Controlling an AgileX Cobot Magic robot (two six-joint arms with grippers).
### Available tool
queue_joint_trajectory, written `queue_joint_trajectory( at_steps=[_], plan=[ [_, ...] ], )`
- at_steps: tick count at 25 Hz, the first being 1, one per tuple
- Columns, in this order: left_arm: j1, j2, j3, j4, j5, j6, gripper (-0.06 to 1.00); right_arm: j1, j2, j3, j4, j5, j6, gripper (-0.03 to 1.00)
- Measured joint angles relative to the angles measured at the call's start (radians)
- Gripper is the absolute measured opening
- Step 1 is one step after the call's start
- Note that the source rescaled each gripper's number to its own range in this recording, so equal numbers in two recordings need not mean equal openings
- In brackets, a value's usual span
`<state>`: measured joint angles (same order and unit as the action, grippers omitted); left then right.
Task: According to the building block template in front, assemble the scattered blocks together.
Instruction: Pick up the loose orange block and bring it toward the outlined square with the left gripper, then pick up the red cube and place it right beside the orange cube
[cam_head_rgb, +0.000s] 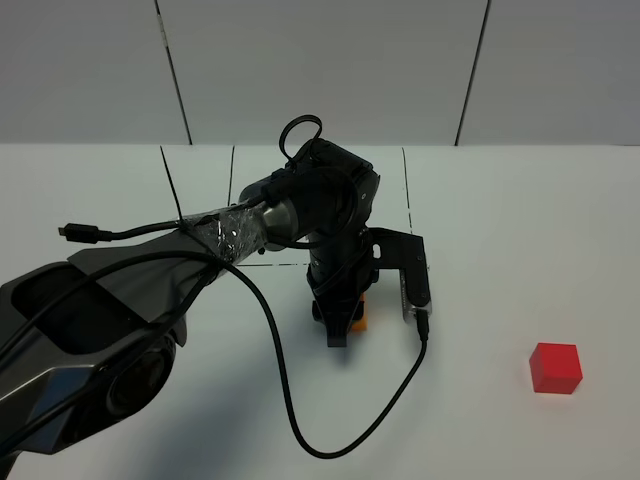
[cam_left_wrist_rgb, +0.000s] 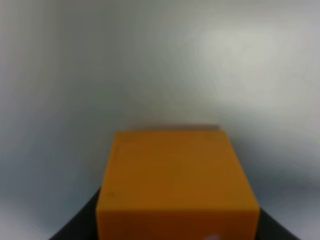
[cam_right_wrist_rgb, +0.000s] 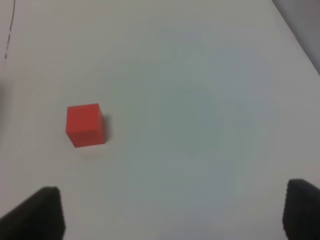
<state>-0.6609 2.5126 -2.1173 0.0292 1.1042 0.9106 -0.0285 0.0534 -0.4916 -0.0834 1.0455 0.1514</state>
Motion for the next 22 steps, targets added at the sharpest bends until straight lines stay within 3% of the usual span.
queue_joint_trajectory(
  at_steps=[8, 11, 14, 16, 18, 22],
  plan=[
    [0.000, 0.000, 0.000, 0.000, 0.003, 0.001, 0.04, 0.000, 0.000, 0.000, 0.000, 0.000, 0.000, 0.76],
    [0.000, 0.004, 0.000, 0.000, 0.005, 0.001, 0.34, 0.000, 0.000, 0.000, 0.000, 0.000, 0.000, 0.76],
    [0.000, 0.004, 0.000, 0.002, 0.005, 0.001, 0.75, 0.000, 0.000, 0.000, 0.000, 0.000, 0.000, 0.76],
    [0.000, 0.004, 0.000, 0.004, 0.005, 0.001, 0.92, 0.000, 0.000, 0.000, 0.000, 0.000, 0.000, 0.76],
    [0.000, 0.004, 0.000, 0.012, 0.005, 0.001, 0.99, 0.000, 0.000, 0.000, 0.000, 0.000, 0.000, 0.76],
    [-0.001, 0.004, 0.000, 0.057, 0.047, 0.001, 1.00, 0.000, 0.000, 0.000, 0.000, 0.000, 0.000, 0.76]
  ],
)
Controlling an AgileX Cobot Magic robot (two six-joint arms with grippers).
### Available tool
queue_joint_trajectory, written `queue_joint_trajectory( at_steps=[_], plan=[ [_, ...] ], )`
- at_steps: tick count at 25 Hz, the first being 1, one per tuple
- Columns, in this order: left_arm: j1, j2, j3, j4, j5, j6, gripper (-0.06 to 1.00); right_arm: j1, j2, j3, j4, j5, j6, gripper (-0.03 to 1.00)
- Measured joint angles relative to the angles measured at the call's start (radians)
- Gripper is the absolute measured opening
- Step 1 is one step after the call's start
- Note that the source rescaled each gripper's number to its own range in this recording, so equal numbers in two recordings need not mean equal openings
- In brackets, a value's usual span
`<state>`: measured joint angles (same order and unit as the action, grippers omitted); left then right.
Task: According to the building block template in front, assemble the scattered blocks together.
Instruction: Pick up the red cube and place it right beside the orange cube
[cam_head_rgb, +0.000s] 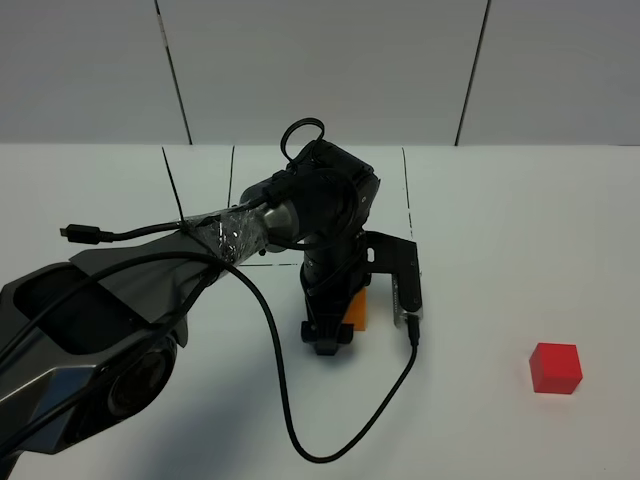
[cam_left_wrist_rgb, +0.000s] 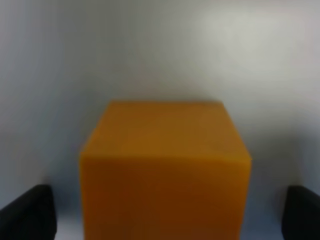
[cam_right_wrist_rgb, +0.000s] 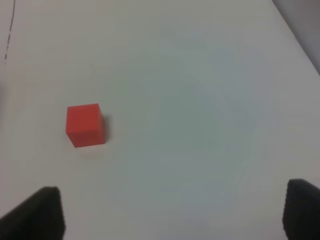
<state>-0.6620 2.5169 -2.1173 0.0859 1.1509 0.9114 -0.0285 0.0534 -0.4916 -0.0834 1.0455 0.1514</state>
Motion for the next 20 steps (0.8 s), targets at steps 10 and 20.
queue_joint_trajectory(
  at_steps=[10, 20],
  plan=[
    [-0.008, -0.131, 0.000, 0.014, 0.038, -0.165, 0.99, 0.000, 0.000, 0.000, 0.000, 0.000, 0.000, 0.76],
    [0.151, -0.311, 0.009, 0.010, 0.040, -0.630, 0.93, 0.000, 0.000, 0.000, 0.000, 0.000, 0.000, 0.76]
  ],
)
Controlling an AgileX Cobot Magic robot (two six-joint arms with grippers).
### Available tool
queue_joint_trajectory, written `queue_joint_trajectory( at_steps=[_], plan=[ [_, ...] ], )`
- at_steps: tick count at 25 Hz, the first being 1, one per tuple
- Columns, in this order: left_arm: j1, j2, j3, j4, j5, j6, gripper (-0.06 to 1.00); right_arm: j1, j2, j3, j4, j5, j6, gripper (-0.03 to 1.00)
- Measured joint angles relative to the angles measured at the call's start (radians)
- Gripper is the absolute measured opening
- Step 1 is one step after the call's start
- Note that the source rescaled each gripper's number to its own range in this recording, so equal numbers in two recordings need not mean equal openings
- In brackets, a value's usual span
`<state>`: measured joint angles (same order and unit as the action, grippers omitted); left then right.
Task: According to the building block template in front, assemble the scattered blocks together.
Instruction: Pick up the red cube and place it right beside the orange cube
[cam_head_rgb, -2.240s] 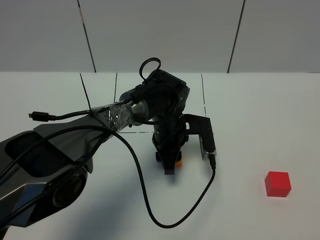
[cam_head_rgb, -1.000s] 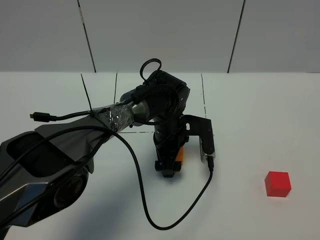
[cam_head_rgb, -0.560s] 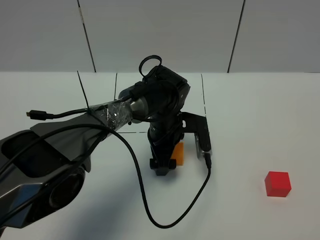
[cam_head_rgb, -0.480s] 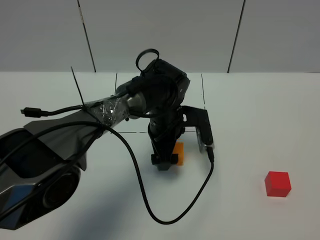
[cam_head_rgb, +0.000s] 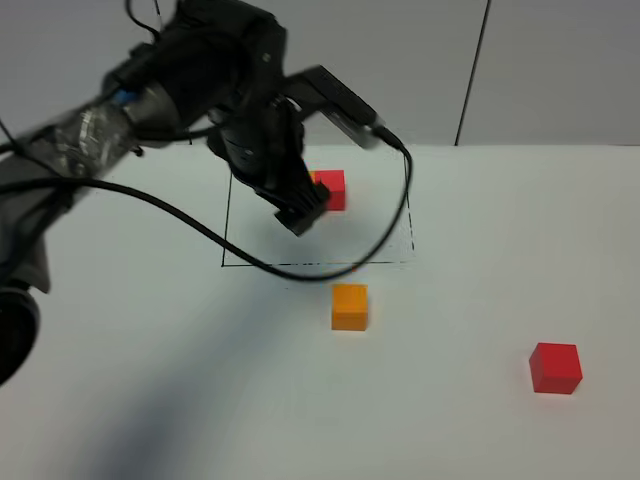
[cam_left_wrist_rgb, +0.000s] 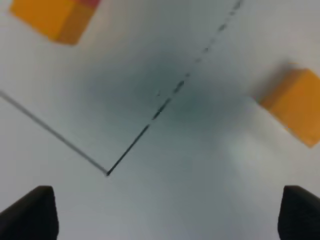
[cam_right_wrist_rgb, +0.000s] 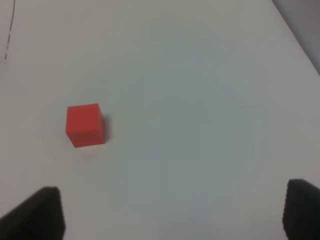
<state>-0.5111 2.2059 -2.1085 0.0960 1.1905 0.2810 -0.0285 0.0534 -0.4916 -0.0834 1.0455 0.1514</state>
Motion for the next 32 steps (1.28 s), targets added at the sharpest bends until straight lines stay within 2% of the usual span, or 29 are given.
queue_joint_trajectory(
  at_steps=[4, 8, 12, 16, 19, 26, 32],
  plan=[
    [0.151, -0.095, 0.076, 0.002, 0.000, -0.067, 0.88, 0.000, 0.000, 0.000, 0.000, 0.000, 0.000, 0.76],
    [0.309, -0.220, 0.236, 0.007, 0.000, -0.098, 0.82, 0.000, 0.000, 0.000, 0.000, 0.000, 0.000, 0.76],
    [0.430, -0.373, 0.413, 0.004, -0.003, -0.140, 0.77, 0.000, 0.000, 0.000, 0.000, 0.000, 0.000, 0.76],
    [0.515, -0.560, 0.597, -0.031, -0.070, -0.171, 0.76, 0.000, 0.000, 0.000, 0.000, 0.000, 0.000, 0.76],
    [0.546, -0.748, 0.754, -0.061, -0.135, -0.194, 0.75, 0.000, 0.000, 0.000, 0.000, 0.000, 0.000, 0.76],
    [0.548, -1.198, 1.121, -0.071, -0.224, -0.294, 0.73, 0.000, 0.000, 0.000, 0.000, 0.000, 0.000, 0.76],
    [0.548, -1.552, 1.303, -0.076, -0.240, -0.353, 0.72, 0.000, 0.000, 0.000, 0.000, 0.000, 0.000, 0.76]
  ],
)
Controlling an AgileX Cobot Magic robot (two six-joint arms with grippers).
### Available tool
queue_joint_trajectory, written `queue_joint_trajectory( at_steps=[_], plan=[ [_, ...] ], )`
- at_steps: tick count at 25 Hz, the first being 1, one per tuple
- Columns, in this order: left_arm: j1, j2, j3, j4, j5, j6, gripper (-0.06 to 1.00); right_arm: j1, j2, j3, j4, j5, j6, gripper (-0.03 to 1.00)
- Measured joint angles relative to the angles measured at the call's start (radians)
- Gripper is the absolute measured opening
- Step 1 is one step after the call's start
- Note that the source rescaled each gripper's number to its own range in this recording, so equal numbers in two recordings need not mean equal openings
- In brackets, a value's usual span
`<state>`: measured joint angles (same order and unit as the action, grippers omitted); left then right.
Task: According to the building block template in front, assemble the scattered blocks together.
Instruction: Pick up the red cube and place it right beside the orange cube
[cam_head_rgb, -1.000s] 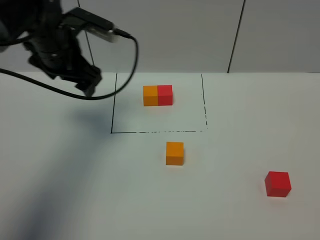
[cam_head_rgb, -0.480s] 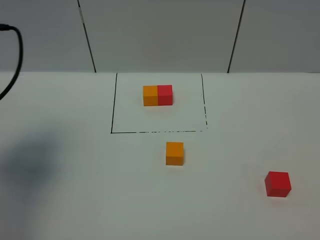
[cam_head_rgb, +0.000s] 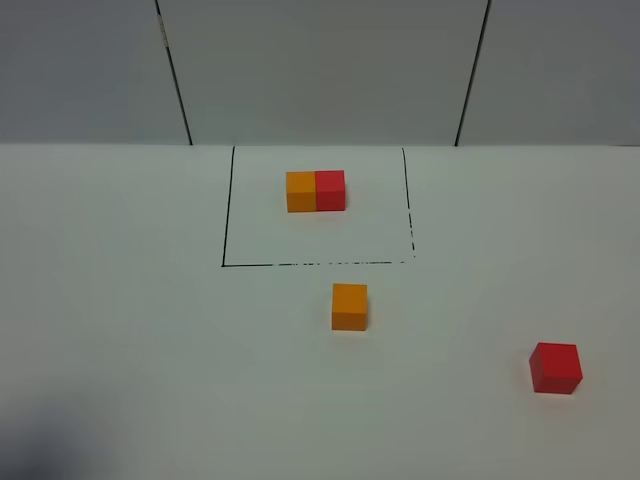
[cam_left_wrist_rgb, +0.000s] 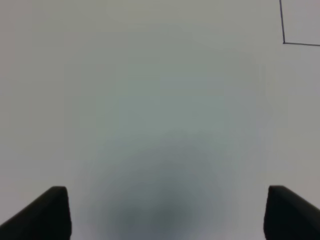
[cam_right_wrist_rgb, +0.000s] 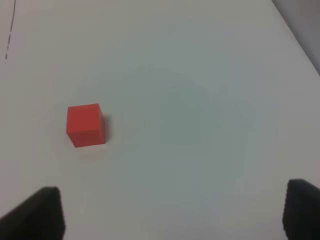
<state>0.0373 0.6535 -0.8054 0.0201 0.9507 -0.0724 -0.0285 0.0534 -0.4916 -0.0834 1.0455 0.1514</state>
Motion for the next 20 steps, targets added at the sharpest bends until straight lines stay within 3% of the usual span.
queue_joint_trajectory(
  at_steps=[10, 15, 20],
  plan=[
    [-0.001, -0.335, 0.146, -0.051, 0.057, 0.023, 0.70, 0.000, 0.000, 0.000, 0.000, 0.000, 0.000, 0.76],
    [-0.001, -0.426, 0.209, -0.142, 0.066, 0.118, 0.70, 0.000, 0.000, 0.000, 0.000, 0.000, 0.000, 0.76],
    [-0.001, -0.496, 0.233, -0.177, 0.072, 0.164, 0.70, 0.000, 0.000, 0.000, 0.000, 0.000, 0.000, 0.76]
  ],
)
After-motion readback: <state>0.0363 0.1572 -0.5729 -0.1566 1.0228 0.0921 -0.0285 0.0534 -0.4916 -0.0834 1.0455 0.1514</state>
